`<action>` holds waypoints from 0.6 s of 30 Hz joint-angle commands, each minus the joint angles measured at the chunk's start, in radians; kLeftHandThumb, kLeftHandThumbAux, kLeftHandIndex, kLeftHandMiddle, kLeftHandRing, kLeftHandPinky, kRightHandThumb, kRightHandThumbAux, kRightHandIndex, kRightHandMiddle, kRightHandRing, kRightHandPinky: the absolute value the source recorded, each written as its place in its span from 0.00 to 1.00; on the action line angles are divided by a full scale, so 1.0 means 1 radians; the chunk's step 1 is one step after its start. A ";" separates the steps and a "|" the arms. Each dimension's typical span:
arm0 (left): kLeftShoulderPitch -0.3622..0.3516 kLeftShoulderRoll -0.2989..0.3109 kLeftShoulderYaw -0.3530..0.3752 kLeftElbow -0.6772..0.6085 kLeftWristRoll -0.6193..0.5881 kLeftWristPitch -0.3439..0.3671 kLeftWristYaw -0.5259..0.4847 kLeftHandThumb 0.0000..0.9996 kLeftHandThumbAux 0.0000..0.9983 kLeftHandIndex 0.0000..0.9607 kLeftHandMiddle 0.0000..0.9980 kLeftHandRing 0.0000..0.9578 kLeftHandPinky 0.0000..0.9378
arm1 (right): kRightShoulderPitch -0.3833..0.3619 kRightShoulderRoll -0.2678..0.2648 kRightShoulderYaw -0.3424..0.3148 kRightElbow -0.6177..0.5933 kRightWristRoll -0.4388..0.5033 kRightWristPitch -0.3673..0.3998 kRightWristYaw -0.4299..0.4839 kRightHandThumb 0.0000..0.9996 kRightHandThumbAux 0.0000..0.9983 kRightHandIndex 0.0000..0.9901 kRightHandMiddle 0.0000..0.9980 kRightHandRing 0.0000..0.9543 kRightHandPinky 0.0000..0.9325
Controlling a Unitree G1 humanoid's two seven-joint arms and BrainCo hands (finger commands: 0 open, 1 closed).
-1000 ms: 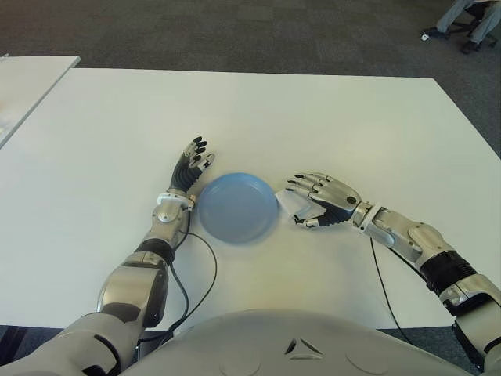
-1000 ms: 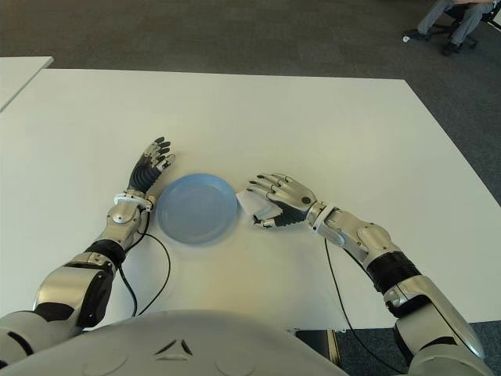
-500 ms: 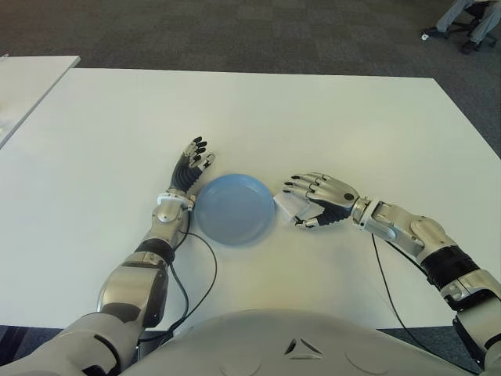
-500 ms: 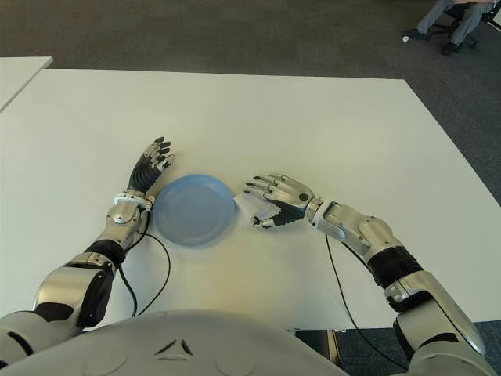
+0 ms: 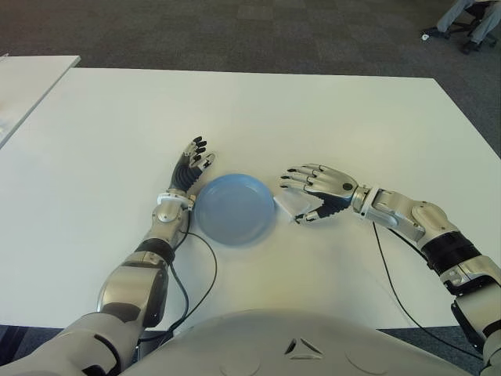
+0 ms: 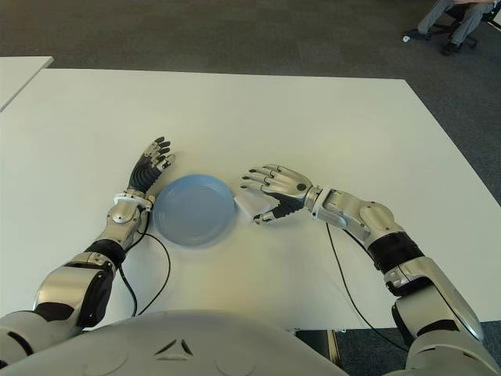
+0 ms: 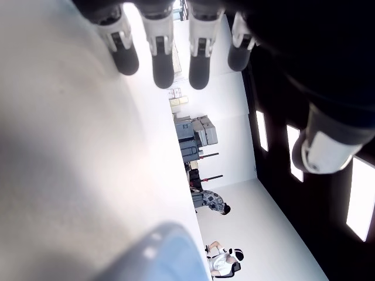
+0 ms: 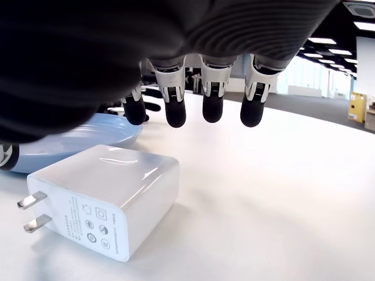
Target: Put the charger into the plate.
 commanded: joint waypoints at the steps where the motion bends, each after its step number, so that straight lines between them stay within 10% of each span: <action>1: 0.057 -0.024 -0.028 0.045 0.028 0.091 -0.040 0.00 0.53 0.02 0.14 0.14 0.13 | -0.026 0.000 0.011 0.010 -0.030 -0.017 -0.005 0.18 0.18 0.00 0.00 0.00 0.00; 18: 0.059 -0.026 -0.041 0.032 0.040 0.079 -0.030 0.00 0.51 0.01 0.15 0.14 0.13 | -0.021 0.031 0.007 0.011 -0.012 -0.024 -0.011 0.17 0.21 0.00 0.00 0.00 0.00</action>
